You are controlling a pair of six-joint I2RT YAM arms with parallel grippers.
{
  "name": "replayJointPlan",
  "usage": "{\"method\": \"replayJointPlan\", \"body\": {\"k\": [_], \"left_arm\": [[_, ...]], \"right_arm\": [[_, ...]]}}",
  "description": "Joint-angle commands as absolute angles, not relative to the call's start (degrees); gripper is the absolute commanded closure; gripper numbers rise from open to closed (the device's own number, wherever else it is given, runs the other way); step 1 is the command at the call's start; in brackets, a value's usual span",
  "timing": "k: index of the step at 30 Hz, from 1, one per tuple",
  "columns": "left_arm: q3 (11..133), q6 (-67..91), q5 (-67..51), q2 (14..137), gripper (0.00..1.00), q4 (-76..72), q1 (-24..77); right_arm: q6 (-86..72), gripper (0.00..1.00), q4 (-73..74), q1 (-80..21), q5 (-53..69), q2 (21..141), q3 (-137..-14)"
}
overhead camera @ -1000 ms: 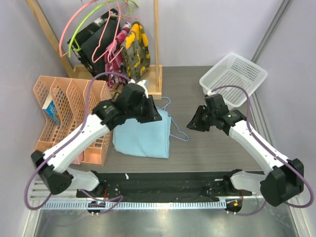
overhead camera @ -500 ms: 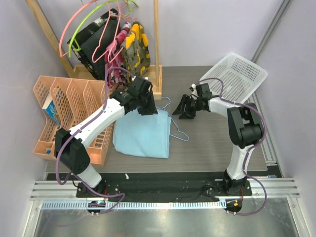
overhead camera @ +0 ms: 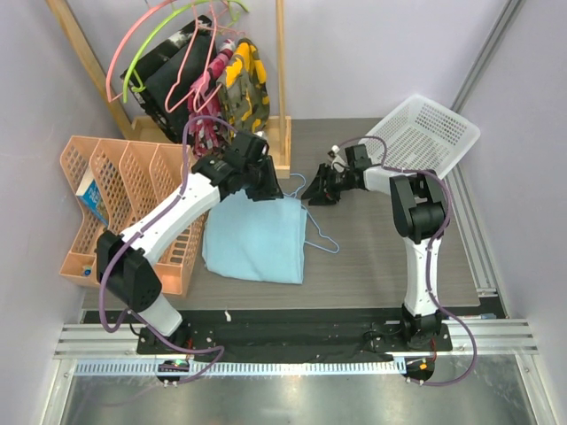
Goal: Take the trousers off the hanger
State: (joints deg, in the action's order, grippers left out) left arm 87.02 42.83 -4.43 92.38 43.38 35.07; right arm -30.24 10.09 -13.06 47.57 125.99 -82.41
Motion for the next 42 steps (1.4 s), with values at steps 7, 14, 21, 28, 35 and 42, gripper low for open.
{"method": "replayJointPlan", "body": {"k": [7, 14, 21, 28, 35, 42], "left_arm": [[90.7, 41.8, -5.8, 89.5, 0.73, 45.2, 33.4], [89.9, 42.5, -6.5, 87.1, 0.73, 45.7, 33.4], [91.5, 44.3, -10.3, 86.0, 0.73, 45.1, 33.4], [93.1, 50.3, -13.5, 83.9, 0.69, 42.9, 33.4], [93.9, 63.0, -13.2, 80.2, 0.62, 39.5, 33.3], [78.6, 74.0, -6.0, 68.7, 0.58, 25.8, 33.4]], "right_arm": [[-34.2, 0.6, 0.6, -16.8, 54.8, 129.5, -84.4], [-38.3, 0.89, -4.2, -14.9, 49.6, 124.1, -80.3], [-41.7, 0.99, -6.8, -14.1, 43.6, 112.7, -73.4], [-43.3, 0.99, -10.7, -14.8, 39.6, 100.8, -68.5], [-44.3, 0.99, -9.2, -22.5, 36.6, 89.1, -67.9], [-53.1, 0.99, -10.7, -29.5, 29.4, 80.2, -65.1]]}}
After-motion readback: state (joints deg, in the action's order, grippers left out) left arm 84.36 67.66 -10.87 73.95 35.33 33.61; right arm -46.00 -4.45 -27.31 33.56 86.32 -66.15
